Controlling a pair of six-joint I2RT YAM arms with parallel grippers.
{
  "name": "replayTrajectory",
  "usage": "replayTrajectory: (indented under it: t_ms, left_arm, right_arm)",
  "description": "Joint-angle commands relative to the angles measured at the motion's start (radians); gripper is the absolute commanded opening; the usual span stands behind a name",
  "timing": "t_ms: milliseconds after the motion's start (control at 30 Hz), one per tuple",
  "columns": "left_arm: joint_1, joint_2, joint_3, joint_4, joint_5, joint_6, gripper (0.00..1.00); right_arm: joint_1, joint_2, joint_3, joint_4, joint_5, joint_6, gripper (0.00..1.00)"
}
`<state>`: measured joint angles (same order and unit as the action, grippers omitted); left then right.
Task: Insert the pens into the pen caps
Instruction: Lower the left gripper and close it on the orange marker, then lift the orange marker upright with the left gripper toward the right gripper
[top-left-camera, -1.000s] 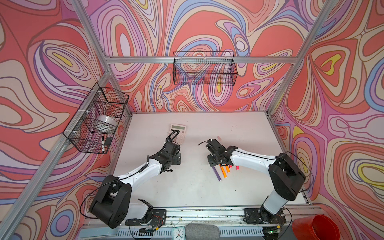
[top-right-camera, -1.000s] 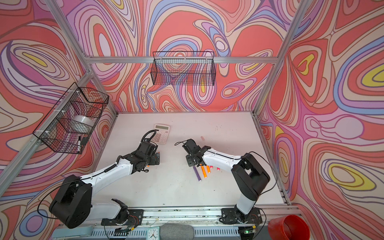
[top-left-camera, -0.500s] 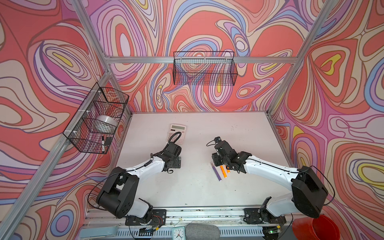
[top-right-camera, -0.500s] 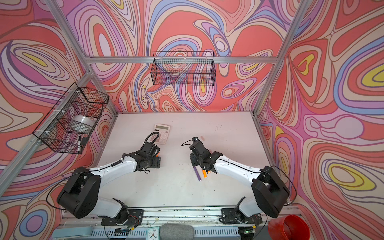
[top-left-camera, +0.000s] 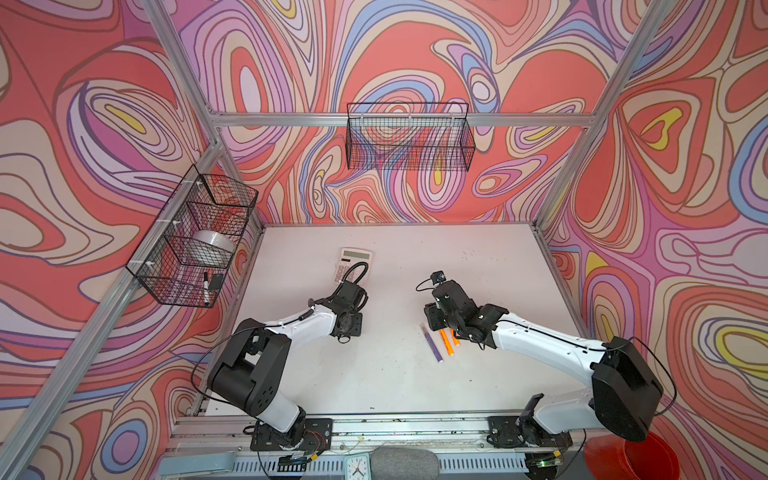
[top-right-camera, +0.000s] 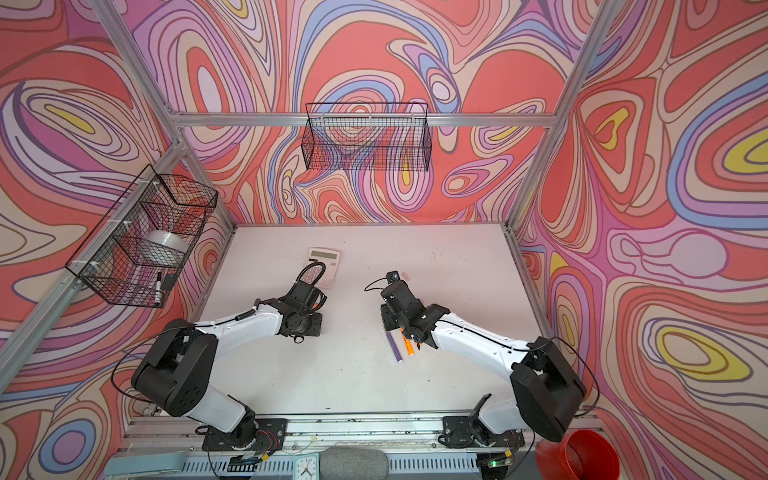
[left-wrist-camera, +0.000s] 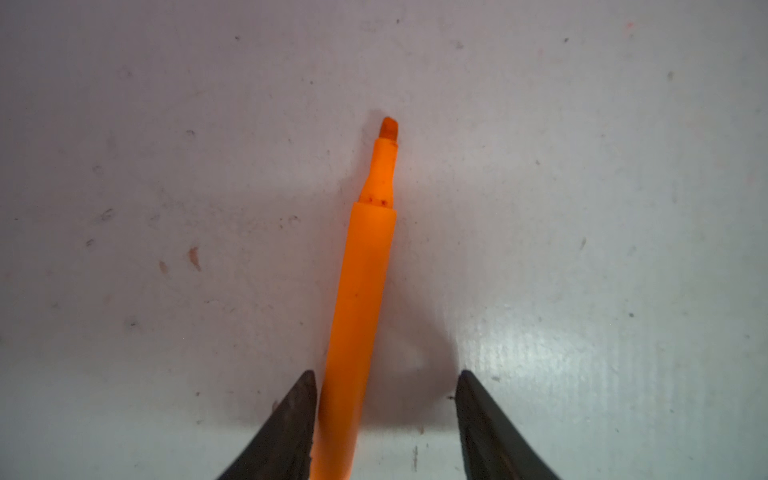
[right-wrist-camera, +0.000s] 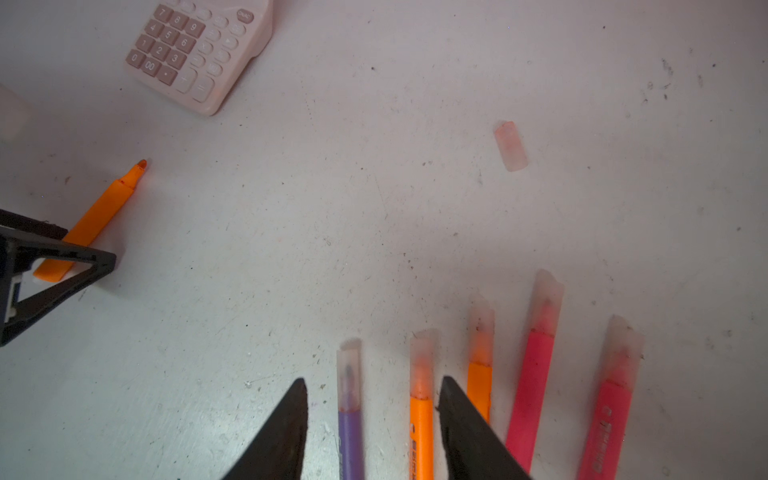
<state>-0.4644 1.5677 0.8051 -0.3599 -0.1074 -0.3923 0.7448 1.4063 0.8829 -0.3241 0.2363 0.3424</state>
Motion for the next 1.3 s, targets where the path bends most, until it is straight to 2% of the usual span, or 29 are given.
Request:
replayTrajectory:
  t_ms: [0, 100, 167, 533, 967, 1100, 1267]
  left_arm:
    - [0.004, 0.024, 0.026, -0.034, 0.035, 0.015, 0.44]
    - [0.004, 0.04, 0.035, -0.04, 0.04, 0.017, 0.34]
    - [0.004, 0.048, 0.041, -0.042, 0.048, 0.022, 0.31]
    - [0.004, 0.085, 0.057, -0.053, 0.05, 0.023, 0.3]
    - [0.003, 0.088, 0.063, -0.043, 0.081, 0.022, 0.05]
    - [0.003, 0.008, 0.039, 0.019, 0.129, 0.018, 0.02]
    - [0.003, -0.222, -0.004, 0.181, 0.248, -0.101, 0.0]
  right_arm:
    - [-0.005, -0.004, -0.009, 0.012, 0.018, 0.009, 0.52]
    - [-0.006, -0.001, -0.007, 0.01, 0.016, 0.009, 0.52]
    - [-0.005, 0.0, -0.007, 0.01, 0.016, 0.009, 0.52]
    - [-0.005, 0.0, -0.007, 0.011, 0.017, 0.009, 0.52]
    - [-0.006, -0.031, -0.031, 0.04, 0.011, 0.025, 0.53]
    - [-0.005, -0.101, -0.058, 0.09, -0.054, 0.109, 0.54]
    - [-0.007, -0.188, 0.011, 0.178, -0.116, 0.224, 0.57]
